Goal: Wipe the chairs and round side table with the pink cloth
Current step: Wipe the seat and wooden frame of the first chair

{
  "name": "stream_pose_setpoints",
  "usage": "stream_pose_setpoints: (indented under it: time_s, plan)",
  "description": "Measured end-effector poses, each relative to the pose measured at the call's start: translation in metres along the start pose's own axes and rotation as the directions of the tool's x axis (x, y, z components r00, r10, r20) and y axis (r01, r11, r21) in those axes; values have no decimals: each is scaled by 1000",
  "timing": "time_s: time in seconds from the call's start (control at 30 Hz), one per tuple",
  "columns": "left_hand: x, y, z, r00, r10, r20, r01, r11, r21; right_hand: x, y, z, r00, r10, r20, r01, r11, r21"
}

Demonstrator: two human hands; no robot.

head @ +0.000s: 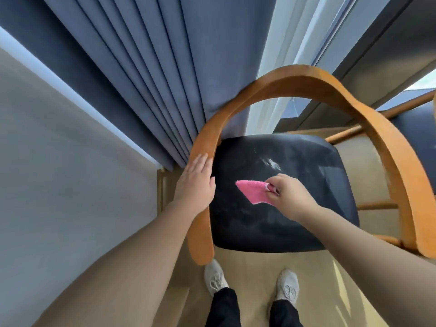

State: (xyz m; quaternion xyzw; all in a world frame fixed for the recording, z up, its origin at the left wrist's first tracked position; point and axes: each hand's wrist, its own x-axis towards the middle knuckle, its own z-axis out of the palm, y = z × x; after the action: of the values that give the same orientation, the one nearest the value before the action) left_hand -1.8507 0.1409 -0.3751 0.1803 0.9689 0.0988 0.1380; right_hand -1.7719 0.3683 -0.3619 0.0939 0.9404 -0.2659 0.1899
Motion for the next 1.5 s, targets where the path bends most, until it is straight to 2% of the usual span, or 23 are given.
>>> stream_pose_setpoints:
  time_s: [0.1, 0.3, 0.37, 0.47, 0.5, 0.6, 0.67, 0.73, 0.83, 1.0, 1.1, 1.27, 1.4, 1.5]
  plan:
    - [22, -13, 22, 1000, -13, -16, 14, 999, 52, 39, 11, 16, 1000, -25, 3, 25, 1000, -15]
    - [23, -21, 38, 996, 7, -93, -2, 999, 50, 97, 14, 53, 992, -46, -118, 41, 998, -40]
    - [23, -22, 37, 995, 10, -99, -6, 999, 47, 102, 18, 80, 994, -91, -62, 87, 994, -69]
    - [24, -23, 40, 994, 3, -107, 2, 999, 39, 96, 28, 122, 972, -95, 216, 139, 970, -200]
    - [24, -24, 42, 994, 2, -113, 2, 999, 36, 95, 31, 130, 961, -102, 257, 162, 960, -227]
    - [25, -25, 44, 990, 7, -141, -4, 1000, 21, 103, 35, 144, 961, -243, 134, 264, 950, -169]
    - [25, -25, 44, 989, 7, -148, -6, 1000, 7, 115, 36, 152, 927, -368, 74, 375, 906, -197]
    - [25, -26, 46, 988, 2, -152, -1, 1000, 5, 124, 40, 168, 893, -429, 134, 450, 854, -260]
    - [25, -27, 47, 989, -1, -149, 2, 1000, 12, 128, 46, 186, 890, -428, 155, 454, 805, -383]
    - [26, -28, 47, 990, 27, -141, -21, 999, 41, 147, 53, 186, 879, -430, 205, 475, 760, -444]
    - [26, -28, 46, 989, 40, -146, -31, 998, 61, 159, 48, 183, 908, -379, 176, 418, 806, -419]
    - [26, -29, 49, 985, 62, -158, -53, 997, 61, 222, 33, 166, 981, -194, -27, 170, 912, -372]
    - [26, -29, 47, 982, 68, -174, -64, 997, 31, 257, 22, 159, 983, -105, -152, 45, 934, -353]
    - [26, -28, 47, 982, 66, -175, -61, 998, 36, 255, 16, 165, 979, -89, -182, 21, 938, -345]
